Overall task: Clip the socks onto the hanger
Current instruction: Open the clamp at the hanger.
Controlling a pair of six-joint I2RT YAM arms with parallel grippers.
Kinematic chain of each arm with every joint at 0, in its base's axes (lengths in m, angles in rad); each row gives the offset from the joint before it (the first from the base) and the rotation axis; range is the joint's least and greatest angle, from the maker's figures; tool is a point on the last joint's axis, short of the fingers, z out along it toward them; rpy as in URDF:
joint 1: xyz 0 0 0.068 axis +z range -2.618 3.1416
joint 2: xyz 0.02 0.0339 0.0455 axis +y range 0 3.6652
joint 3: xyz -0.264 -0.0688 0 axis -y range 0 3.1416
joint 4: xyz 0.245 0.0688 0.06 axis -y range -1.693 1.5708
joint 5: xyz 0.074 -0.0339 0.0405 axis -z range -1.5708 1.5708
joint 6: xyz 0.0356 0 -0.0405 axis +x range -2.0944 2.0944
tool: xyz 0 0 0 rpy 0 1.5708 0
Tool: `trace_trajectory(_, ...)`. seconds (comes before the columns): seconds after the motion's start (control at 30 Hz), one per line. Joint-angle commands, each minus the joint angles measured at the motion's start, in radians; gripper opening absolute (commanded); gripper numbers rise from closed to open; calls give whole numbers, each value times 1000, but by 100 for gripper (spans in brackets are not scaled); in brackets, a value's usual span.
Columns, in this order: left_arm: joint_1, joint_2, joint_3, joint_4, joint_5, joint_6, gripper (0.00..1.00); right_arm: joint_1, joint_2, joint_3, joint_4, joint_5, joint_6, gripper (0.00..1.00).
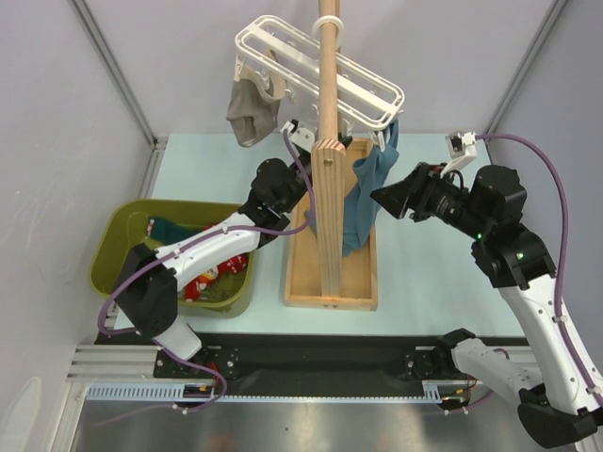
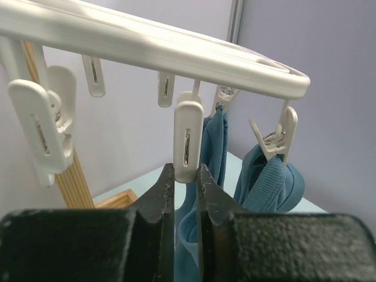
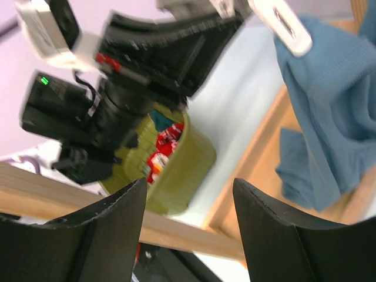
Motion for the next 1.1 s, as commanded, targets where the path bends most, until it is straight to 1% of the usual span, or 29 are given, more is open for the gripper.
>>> trace_trajectory(0.0, 6, -48, 21, -5, 34, -1, 0, -3, 21, 24, 203, -8, 91, 65)
trace_trajectory(0.1, 8, -80, 21, -54, 67, -6, 0, -3, 65, 24, 332, 2, 177, 62)
trace_trajectory(0.13, 8, -96, 23, -71, 70, -7, 0, -3, 87, 34, 356, -3, 196, 61)
trace_trajectory(0.17, 8, -106, 24, -85, 78, -11, 0, 1, 122, 42, 389, 3, 214, 57)
trace_trajectory(0.27, 8, -142, 35, -148, 118, -18, 0, 20, 187, 70, 433, 46, 239, 56)
trace_trajectory(0.33, 8, -157, 47, -204, 133, -23, 0, 24, 210, 87, 446, 55, 241, 58)
trace_trajectory(0.37, 8, -171, 52, -221, 135, -33, 0, 31, 233, 108, 452, 57, 238, 60)
trace_trajectory(0.53, 8, -201, 54, -272, 161, -50, 0, 54, 283, 179, 438, 112, 202, 61)
trace_trajectory(0.77, 8, -200, 69, -314, 172, -70, 0, 72, 355, 246, 427, 169, 196, 62)
trace_trajectory(0.9, 8, -198, 81, -329, 183, -81, 0, 84, 375, 272, 401, 202, 143, 61)
trace_trajectory(1.0, 8, -198, 89, -344, 183, -86, 0, 104, 369, 266, 398, 250, 103, 59)
trace_trajectory(1.07, 8, -197, 96, -347, 184, -101, 0, 136, 365, 243, 418, 296, 46, 59)
